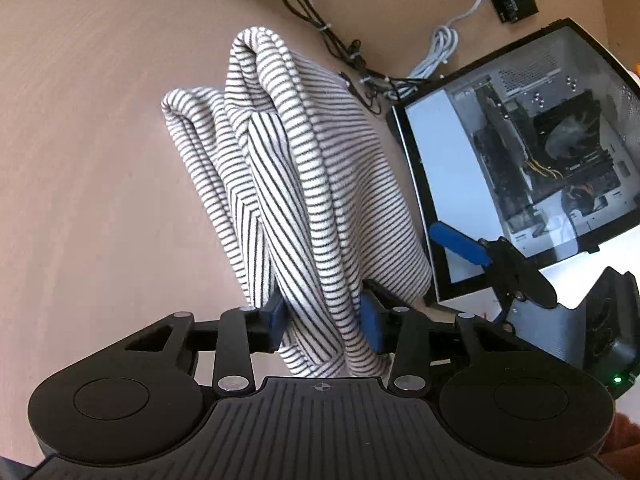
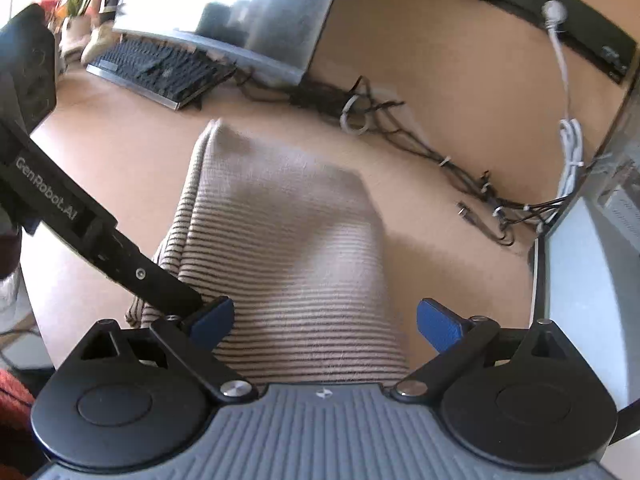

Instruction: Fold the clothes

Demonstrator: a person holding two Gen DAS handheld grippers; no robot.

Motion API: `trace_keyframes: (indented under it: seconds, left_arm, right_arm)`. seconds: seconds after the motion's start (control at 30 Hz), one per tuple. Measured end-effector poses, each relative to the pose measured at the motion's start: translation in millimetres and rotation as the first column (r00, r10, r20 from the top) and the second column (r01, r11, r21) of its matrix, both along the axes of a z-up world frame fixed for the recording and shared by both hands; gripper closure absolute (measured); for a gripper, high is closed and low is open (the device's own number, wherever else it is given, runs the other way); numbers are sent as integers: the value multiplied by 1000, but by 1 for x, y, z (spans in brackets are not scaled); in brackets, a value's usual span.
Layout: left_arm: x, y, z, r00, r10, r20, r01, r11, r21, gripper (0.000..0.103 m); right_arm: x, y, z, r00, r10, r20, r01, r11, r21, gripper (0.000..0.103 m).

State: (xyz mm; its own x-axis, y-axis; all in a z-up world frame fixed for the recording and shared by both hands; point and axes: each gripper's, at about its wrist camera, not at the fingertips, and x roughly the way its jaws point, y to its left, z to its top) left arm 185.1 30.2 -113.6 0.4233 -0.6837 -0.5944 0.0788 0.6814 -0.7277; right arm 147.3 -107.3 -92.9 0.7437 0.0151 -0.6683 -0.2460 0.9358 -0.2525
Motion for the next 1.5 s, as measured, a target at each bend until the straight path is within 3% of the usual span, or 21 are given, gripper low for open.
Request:
trace_keyframes:
  seconds: [0.1, 0.17, 0.23, 0.4, 0.47, 0.57, 0.7, 0.83, 0.87, 0.93, 1.03, 1.1, 1.27, 1.4, 1.5]
  left_arm:
    - [0, 1, 10, 1000, 21, 19, -21, 1000, 7, 57]
    - [5, 1, 19, 998, 52, 42, -52, 999, 6, 42]
    - [10, 2, 29, 994, 85, 71, -87, 996, 19, 34]
    - [20, -14, 31, 992, 95, 89, -109, 979, 170, 40]
    - [19, -17, 25, 994, 83, 77, -99, 968, 229, 36]
    - [12, -10, 22, 996, 83, 45, -91, 967, 239, 33]
    - [8, -14, 27, 997, 61, 36, -69, 954, 292, 30]
    - [4, -15, 32, 997, 55, 47, -68, 938, 339, 27]
    - [3, -13, 32, 997, 56, 49, -70, 936, 346, 26]
    - [2, -10, 32, 997, 59, 48, -73, 930, 361, 24]
    - [-2, -3, 30, 996, 75, 45, -86, 927, 365, 19]
    - [-5, 2, 28, 995, 91, 40, -99, 933, 347, 19]
    - [-9, -1, 25, 993, 106, 58, -119, 931, 344, 19]
    - [-14, 1, 20, 991, 121, 56, -133, 938, 320, 18]
    - [-13, 1, 17, 990, 129, 51, -138, 941, 308, 17]
  right_arm:
    - [5, -10, 9, 1000, -8, -6, 8, 999, 42, 5]
    - [9, -18, 16, 1000, -14, -9, 14, 997, 73, 5]
    - [12, -25, 23, 1000, -20, -13, 21, 994, 105, 5]
    - [22, -43, 35, 1000, -25, 4, 24, 976, 217, 5]
    - [35, -47, 38, 999, -35, -6, 35, 956, 290, 5]
    - [62, -49, 36, 997, -72, -39, 81, 923, 377, 5]
    - [99, -51, 10, 983, -121, -140, 169, 898, 407, 5]
    - [120, -65, -19, 944, -124, -305, 280, 791, 544, 4]
    - [120, -68, -19, 942, -121, -314, 291, 761, 580, 8]
    - [108, -65, -4, 965, -103, -239, 235, 743, 626, 13]
    - [88, -53, 16, 993, -38, -115, 103, 769, 631, 17]
    - [85, -48, 16, 994, -23, -107, 82, 804, 589, 17]
    - [92, -50, -16, 971, -92, -221, 196, 837, 511, 19]
    - [91, -44, 4, 988, -79, -131, 134, 856, 499, 19]
    - [104, -39, 14, 992, -62, -110, 110, 849, 516, 19]
